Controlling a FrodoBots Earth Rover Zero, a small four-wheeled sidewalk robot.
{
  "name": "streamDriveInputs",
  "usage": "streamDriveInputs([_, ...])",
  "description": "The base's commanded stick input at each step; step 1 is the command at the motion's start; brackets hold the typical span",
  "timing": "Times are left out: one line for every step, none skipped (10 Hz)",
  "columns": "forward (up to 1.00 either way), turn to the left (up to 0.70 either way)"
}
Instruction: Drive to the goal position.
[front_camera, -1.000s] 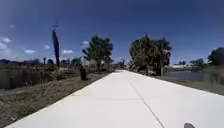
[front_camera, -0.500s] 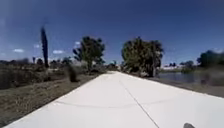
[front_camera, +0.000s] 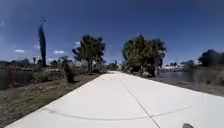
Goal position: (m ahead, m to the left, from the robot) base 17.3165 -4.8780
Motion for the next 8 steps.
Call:
streamDriveInputs([0.70, 0.00])
streamDriveInputs([0.70, 0.00])
streamDriveInputs([0.70, 0.00])
streamDriveInputs([0.70, 0.00])
streamDriveInputs([0.70, 0.00])
streamDriveInputs([0.70, 0.00])
streamDriveInputs([0.70, 0.00])
streamDriveInputs([0.70, 0.00])
